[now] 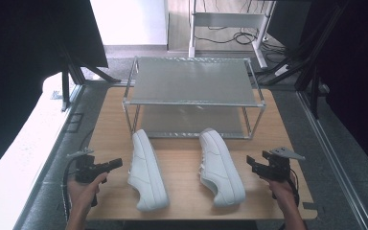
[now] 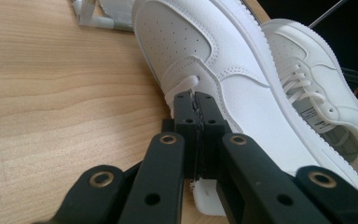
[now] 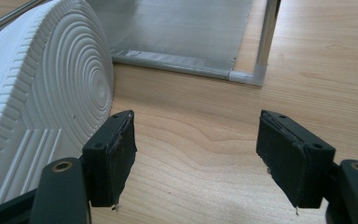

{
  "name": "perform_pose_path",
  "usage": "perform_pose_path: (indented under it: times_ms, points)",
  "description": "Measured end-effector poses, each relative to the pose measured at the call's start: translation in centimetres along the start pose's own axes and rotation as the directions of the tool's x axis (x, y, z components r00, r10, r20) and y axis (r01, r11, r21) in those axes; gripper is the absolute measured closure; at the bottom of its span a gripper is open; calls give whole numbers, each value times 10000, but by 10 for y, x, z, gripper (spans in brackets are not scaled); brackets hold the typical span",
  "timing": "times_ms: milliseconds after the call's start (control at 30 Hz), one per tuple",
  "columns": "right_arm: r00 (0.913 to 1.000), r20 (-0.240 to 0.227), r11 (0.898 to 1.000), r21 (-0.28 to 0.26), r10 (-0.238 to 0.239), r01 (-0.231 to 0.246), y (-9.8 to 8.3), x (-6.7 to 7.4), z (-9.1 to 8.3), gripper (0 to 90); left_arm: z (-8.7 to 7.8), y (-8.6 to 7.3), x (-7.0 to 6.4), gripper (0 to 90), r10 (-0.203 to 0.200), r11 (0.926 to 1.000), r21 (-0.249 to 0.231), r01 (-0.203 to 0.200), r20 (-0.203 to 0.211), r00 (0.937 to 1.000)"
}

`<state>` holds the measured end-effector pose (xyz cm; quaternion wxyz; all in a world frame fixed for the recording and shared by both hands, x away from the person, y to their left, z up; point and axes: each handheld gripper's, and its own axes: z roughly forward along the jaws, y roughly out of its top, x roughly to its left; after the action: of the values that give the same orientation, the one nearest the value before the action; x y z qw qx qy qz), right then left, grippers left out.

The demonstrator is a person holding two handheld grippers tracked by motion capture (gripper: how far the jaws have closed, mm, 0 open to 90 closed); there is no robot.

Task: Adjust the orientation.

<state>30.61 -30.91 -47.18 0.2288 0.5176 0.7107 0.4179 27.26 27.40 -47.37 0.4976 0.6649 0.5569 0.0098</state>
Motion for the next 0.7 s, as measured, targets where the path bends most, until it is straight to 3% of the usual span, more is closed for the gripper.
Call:
perform_pose_path:
  times_ms: [133, 233, 467, 533, 567, 700]
  points:
    - [10000, 6, 10000, 26, 53, -53, -1, -1, 0, 290, 3, -1, 0, 896, -14, 9999, 112, 14, -40, 10000]
    - [10000, 7, 9999, 57, 89, -89, -2, -1, 1, 289, 4, 0, 0, 896, -37, 10000, 60, 35, 350, 9994]
    - [9998, 169, 9997, 216, 99, -103, -2, -1, 3, 268, 9, 0, -3, 896, -56, 9997, 232, 40, 663, 9978]
    - [9997, 194, 9998, 154, 148, -151, -1, -2, 2, 267, 9, 1, -6, 896, 73, 9996, 275, -93, 698, 9975]
    - [9996, 202, 9997, 119, 205, -208, -1, -3, 1, 266, 10, 1, -9, 895, 102, 9996, 236, -124, 904, 9959]
    - [9997, 191, 9998, 129, 176, -178, -1, -3, 0, 262, 16, 4, -18, 895, 324, 9985, 401, -361, 885, 9956]
